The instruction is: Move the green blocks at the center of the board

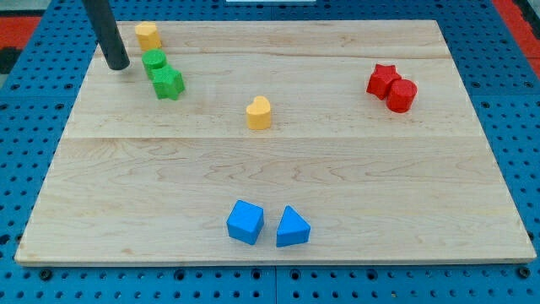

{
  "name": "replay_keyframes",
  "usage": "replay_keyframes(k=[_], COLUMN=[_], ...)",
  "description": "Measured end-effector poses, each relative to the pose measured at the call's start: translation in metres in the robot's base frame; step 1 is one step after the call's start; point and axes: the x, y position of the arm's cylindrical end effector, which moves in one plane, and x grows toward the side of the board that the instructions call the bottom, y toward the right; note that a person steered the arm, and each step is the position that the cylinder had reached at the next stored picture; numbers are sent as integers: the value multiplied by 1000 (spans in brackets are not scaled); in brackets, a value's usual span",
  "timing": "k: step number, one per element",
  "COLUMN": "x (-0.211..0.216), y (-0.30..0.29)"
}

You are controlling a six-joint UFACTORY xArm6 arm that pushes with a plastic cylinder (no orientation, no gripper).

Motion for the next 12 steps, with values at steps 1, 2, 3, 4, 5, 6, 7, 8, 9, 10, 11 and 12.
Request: replay_keyframes(k=[1,2,3,4,5,6,7,8,9,10,11,12], x=[3,31,48,48,23,23,54,74,89,87,45,16], y=[53,108,114,108,70,58,58,81,161,166,117,85])
